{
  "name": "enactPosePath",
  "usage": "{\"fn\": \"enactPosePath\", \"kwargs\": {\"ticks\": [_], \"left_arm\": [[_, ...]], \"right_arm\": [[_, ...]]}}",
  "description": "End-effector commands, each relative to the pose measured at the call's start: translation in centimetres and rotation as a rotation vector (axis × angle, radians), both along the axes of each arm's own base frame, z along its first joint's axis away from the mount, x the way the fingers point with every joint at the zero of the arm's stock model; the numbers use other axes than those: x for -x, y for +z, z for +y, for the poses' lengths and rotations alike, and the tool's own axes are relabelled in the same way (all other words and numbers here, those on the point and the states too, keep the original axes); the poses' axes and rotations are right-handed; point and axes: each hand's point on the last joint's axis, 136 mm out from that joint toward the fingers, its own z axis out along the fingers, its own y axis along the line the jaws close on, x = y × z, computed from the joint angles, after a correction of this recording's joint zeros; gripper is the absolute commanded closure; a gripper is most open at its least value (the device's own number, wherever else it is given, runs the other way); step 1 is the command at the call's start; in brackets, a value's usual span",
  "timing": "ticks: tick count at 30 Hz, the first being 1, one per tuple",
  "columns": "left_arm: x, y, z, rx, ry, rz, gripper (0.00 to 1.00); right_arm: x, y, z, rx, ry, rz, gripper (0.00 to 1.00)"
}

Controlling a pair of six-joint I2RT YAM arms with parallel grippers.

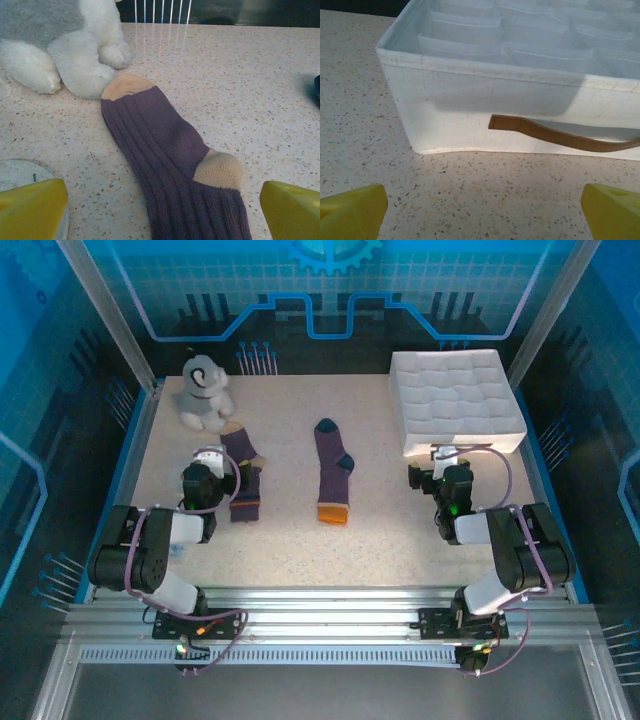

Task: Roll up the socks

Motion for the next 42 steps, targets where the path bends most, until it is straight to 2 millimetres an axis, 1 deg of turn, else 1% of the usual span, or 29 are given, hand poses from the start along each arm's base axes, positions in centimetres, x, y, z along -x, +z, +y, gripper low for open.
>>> {"fn": "enactPosePath", "kwargs": {"ticks": [1,42], "left_arm": [[-0.29,0.3,-0.41,0.008,-0.016,-0.014,0.01],[-0.27,0.27,-0.41,0.008,-0.017,-0.013,0.0]], "right_arm": [[-0.47,1.02,0.17,-0.006,0.013,-0.036,0.0],[-0.5,0.98,0.17,-0.028,0.032,-0.031,0.0]]}}
